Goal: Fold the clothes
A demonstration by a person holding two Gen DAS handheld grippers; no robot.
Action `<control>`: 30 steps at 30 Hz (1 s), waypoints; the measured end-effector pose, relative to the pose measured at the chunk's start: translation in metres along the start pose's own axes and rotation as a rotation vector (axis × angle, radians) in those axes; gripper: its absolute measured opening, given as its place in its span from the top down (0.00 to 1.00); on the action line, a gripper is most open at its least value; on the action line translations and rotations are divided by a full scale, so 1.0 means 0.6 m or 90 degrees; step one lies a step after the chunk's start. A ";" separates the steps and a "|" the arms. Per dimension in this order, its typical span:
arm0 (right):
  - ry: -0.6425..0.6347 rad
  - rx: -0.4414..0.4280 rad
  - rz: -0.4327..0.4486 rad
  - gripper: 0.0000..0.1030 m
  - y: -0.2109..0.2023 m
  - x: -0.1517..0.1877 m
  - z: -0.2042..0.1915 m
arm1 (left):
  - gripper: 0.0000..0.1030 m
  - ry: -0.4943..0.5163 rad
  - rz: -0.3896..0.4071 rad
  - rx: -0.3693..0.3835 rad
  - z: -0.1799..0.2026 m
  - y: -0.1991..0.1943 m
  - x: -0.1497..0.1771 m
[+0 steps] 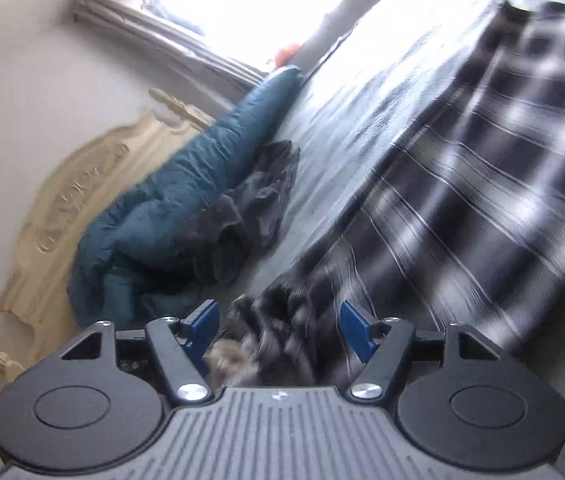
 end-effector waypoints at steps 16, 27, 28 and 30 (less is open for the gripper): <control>-0.046 -0.033 -0.089 0.91 0.134 -0.011 0.052 | 0.79 0.009 -0.086 -0.126 -0.005 0.086 -0.020; -0.062 -0.056 -0.078 0.92 0.133 -0.009 0.056 | 0.82 0.083 -0.109 -0.228 0.034 0.104 -0.020; -0.062 -0.058 -0.076 0.92 0.133 -0.008 0.056 | 0.88 0.091 -0.102 -0.237 0.038 0.104 -0.019; -0.054 -0.066 -0.075 0.92 0.131 -0.009 0.059 | 0.92 0.107 -0.091 -0.239 0.050 0.094 -0.016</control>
Point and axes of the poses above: each gripper's, at about its wrist camera, not at the fingertips, and y roughly the way its jaws point, z to its right, x to its underside, the point moved 4 cm from there along y, roughly the way its jaws point, and after that the axes turned 6 degrees about -z, right-handed, at the moved point
